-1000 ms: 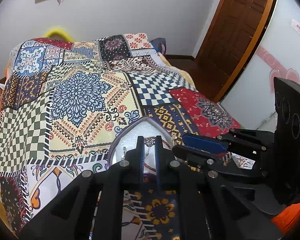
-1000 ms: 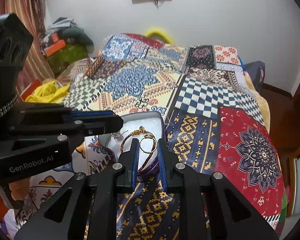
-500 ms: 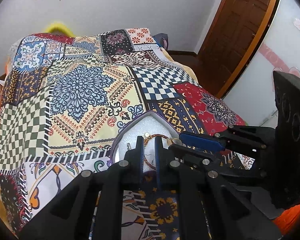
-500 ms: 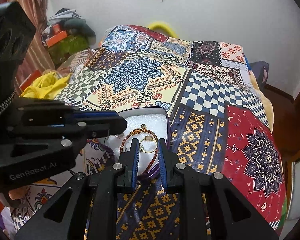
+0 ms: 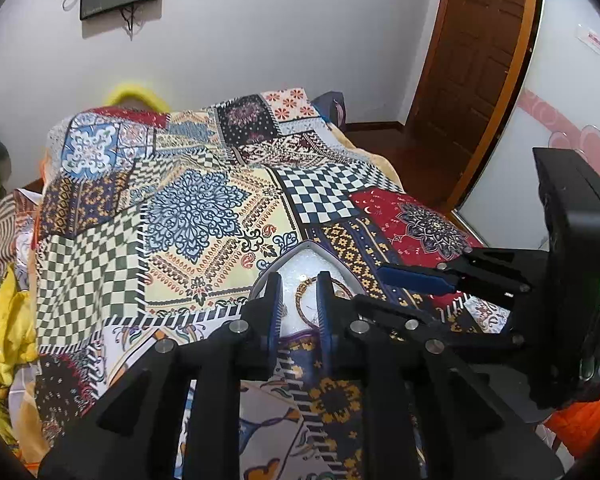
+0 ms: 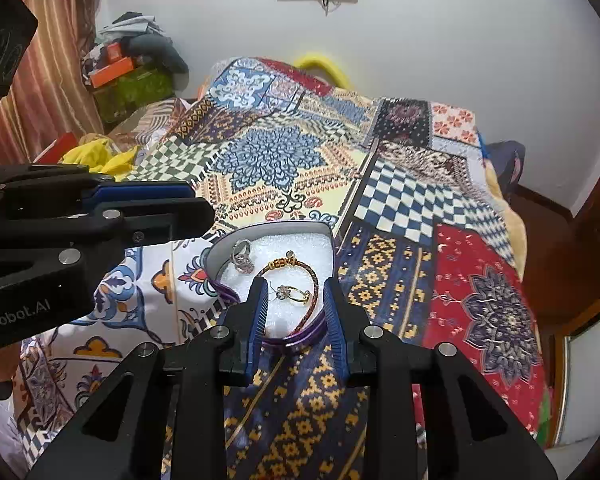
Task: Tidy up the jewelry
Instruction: 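Open the right tool to release the ring and withdraw, then move the right tool to the small beaded piece and grasp it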
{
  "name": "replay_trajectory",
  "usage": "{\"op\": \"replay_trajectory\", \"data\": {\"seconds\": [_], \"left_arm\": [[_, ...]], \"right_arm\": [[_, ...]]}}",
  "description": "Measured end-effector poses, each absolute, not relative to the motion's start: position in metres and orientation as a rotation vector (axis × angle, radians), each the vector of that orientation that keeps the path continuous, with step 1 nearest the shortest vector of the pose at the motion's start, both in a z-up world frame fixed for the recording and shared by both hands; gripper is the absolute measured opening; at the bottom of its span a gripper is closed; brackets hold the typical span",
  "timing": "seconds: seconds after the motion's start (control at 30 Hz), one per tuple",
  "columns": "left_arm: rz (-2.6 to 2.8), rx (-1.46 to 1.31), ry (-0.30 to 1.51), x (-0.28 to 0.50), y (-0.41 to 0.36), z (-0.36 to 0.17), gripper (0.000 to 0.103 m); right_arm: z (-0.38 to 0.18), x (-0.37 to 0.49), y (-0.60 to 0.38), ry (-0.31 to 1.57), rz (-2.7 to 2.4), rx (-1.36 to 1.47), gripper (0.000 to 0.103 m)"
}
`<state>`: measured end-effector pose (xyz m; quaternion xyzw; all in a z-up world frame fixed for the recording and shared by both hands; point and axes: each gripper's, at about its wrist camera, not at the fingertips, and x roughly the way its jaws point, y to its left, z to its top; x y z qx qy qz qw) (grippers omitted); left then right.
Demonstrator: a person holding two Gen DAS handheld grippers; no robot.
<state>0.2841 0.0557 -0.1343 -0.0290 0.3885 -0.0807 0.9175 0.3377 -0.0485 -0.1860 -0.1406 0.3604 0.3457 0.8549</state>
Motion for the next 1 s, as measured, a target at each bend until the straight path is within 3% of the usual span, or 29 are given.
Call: {"op": "replay_trajectory", "data": {"seconds": [0.43, 0.57, 1.0], "left_arm": [[-0.141, -0.02, 0.717, 0.229, 0.041, -0.098, 0.042], [-0.146, -0.025, 0.73, 0.216, 0.038, -0.1, 0.042], [-0.189, -0.021, 0.839, 0.192, 0.015, -0.14, 0.042]], "right_arm": [[-0.141, 0.292, -0.088, 0.642, 0.67, -0.257, 0.027], [-0.136, 0.279, -0.101, 0.627, 0.652, -0.242, 0.032], [-0.17, 0.254, -0.135, 0.716, 0.585, -0.227, 0.032]]}}
